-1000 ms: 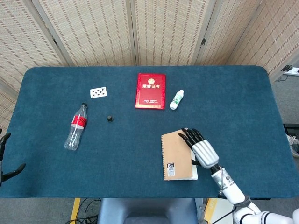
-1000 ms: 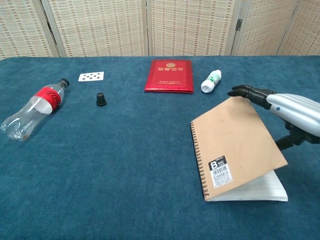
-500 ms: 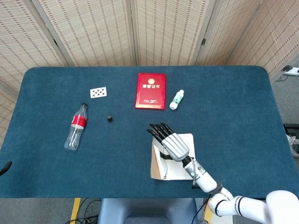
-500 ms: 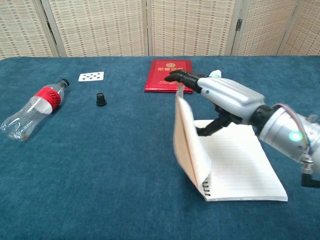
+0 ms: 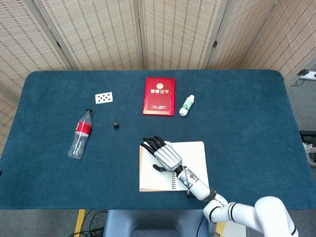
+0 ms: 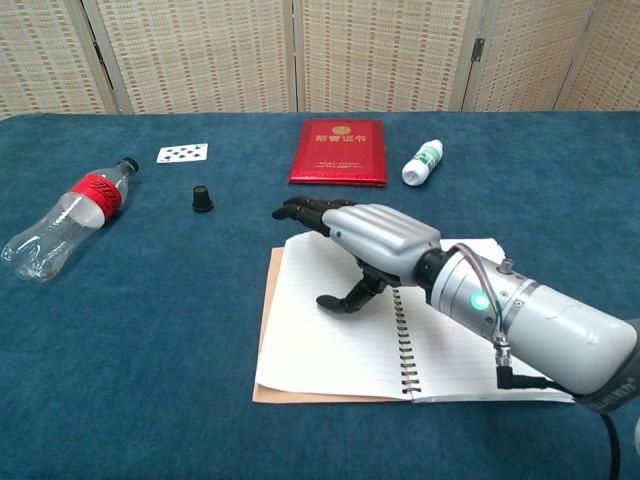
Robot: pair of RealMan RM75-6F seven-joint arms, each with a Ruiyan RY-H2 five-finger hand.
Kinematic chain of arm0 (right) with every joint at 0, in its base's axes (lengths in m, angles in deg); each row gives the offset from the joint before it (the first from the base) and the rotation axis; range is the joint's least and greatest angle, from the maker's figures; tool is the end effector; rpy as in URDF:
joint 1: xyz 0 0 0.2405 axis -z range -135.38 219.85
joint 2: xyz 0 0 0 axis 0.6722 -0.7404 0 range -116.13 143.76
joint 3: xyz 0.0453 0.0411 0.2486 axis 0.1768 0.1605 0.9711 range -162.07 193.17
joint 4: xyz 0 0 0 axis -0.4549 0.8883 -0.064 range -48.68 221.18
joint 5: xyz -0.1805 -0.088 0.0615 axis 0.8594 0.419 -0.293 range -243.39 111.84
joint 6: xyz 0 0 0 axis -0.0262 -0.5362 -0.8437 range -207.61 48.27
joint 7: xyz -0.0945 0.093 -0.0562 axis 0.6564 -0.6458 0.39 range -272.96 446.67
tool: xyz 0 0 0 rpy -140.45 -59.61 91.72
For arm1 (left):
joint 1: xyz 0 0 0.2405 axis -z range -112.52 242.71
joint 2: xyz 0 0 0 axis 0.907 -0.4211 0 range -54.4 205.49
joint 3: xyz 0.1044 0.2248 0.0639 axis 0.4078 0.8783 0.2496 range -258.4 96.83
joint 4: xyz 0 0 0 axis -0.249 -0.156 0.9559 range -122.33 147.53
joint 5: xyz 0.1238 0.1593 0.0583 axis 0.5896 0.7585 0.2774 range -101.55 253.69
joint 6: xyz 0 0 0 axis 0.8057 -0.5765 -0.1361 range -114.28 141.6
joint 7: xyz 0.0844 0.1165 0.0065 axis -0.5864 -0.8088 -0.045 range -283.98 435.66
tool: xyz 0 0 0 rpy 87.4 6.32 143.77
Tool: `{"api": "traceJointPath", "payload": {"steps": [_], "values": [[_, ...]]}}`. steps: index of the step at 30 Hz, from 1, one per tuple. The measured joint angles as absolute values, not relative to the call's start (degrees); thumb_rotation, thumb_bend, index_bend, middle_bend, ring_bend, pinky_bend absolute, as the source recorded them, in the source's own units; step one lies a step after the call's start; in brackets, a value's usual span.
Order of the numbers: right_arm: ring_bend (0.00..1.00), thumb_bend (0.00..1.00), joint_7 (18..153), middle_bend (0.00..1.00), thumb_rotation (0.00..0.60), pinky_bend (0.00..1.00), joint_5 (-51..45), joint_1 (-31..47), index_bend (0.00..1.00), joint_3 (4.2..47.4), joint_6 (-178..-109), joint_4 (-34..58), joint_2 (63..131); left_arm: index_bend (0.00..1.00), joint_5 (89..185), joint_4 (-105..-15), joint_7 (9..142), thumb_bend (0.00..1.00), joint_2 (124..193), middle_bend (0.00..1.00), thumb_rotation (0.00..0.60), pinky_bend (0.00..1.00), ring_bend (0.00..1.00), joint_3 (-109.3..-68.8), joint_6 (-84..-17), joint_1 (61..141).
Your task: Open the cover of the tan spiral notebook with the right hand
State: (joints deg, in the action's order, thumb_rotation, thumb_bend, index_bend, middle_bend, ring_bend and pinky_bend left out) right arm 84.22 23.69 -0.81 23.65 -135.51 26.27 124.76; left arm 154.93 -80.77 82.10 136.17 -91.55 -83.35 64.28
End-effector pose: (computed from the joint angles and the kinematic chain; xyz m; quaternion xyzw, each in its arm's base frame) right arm -0.1094 -0.3120 -0.1201 0.7727 -0.3506 0.4512 0.2764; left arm -0.3201 0.1694 0.2310 -0.4560 -0.3417 -0.4614 0.6800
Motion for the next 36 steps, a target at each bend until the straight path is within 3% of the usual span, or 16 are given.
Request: {"api": "traceJointPath", "payload": {"steps": [9,16,22,28,36], "values": [[0.0,0.34,83.5,0.0,0.6,0.0,25.5,1.3,0.0,23.3,-143.3,18.4,118.4,0.12,155.6,-80.6,79.7,0.12,136.6,0.0,0.6,0.15,0.07,-91.2,-83.0,64.6],[0.0,0.34,89.8,0.0,0.6,0.0,25.3,6.9,0.0,21.7,-148.4,2.5,104.2,0.12,157.3,-81.1,75.2,0.12,137.6,0.0,0.6,0.15,0.07,-90.2,-82.8,65.1],[0.0,0.34,93.3,0.0,0.6,0.0,23.9,13.7,0.0,18.7,-152.9,-5.7,91.1,0.12,159.3,-81.6,70.7,0.12,138.7,0.0,0.6,0.15,0.07,-88.6,-81.7,65.8],[0.0,0.34,94.8,0.0,0.6,0.0,21.2,21.5,0.0,15.7,-158.2,-8.0,82.8,0.12,161.7,-81.8,69.3,0.12,139.1,0.0,0.6,0.15,0.07,-86.9,-80.1,66.6],[0.0,0.34,99.9,0.0,0.6,0.0,17.1,28.4,0.0,13.3,-162.1,-7.7,79.9,0.12,161.8,-81.5,67.3,0.12,139.8,0.0,0.6,0.15,0.07,-86.3,-78.3,67.4]]}}
